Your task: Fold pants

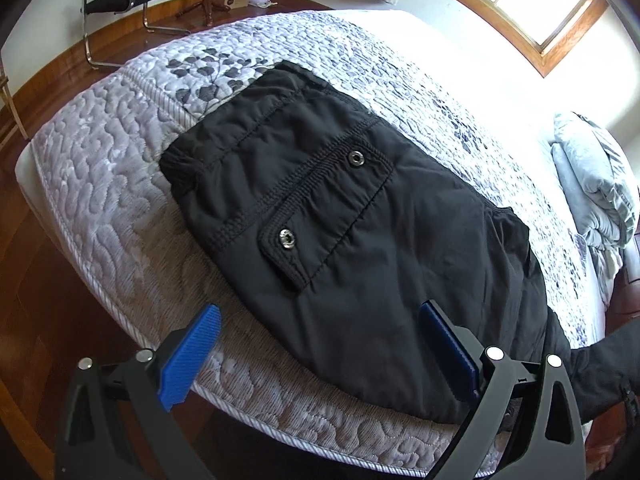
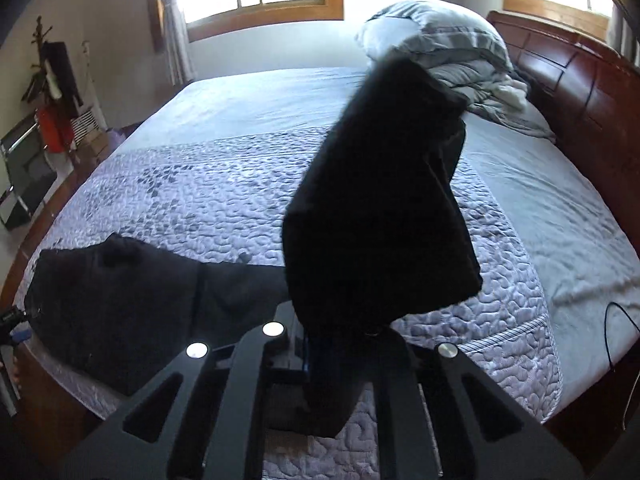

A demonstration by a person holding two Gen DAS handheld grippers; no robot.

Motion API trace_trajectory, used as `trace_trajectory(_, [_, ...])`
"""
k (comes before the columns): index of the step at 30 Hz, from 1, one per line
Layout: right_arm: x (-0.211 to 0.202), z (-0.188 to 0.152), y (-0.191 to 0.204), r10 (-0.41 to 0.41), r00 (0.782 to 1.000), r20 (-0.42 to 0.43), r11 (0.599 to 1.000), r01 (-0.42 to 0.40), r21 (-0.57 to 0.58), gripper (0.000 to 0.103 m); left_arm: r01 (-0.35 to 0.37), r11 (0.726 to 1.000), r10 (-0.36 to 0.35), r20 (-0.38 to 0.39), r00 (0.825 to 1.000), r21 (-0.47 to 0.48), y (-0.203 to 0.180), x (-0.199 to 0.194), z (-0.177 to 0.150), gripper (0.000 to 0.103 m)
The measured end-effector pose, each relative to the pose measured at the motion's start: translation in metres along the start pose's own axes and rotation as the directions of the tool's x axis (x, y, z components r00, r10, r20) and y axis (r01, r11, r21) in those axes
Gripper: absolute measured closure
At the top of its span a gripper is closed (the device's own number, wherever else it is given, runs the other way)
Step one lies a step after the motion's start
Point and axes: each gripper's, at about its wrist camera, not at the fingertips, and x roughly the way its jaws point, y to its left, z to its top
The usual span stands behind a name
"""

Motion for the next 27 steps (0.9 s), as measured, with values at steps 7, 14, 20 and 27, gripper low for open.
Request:
trace_trajectory(7, [0.024, -0.022, 0.068, 0.060, 0.994, -0.090, 0.986, -0.073, -0.151, 0.096, -0.002, 0.999, 0.002, 0.005, 1.000, -0.042, 0.015, -0.004, 0.000, 0.004])
trace_trajectory(14, [0.062, -0.062, 0.108, 0.035, 0.976, -0.217, 0.960, -0.094, -0.265, 0.095, -0.001, 0.998, 0.001, -0.007, 1.000, -0.070, 0.025, -0.003, -0.002, 0.004])
trace_trajectory(20, [0.060, -0.073, 0.121, 0.022, 0.978, -0.206, 0.945, -0.088, -0.314, 0.095, -0.002, 0.997, 0.001, -0.017, 1.000, -0.081, 0.028, 0.000, -0.004, 0.004])
trace_trajectory(27, [0.071, -0.079, 0.144, -0.011, 0.977, -0.215, 0.912, -0.078, -0.403, 0.095, 0.006, 0.997, -0.008, -0.028, 1.000, -0.074, 0.022, 0.006, -0.007, 0.004])
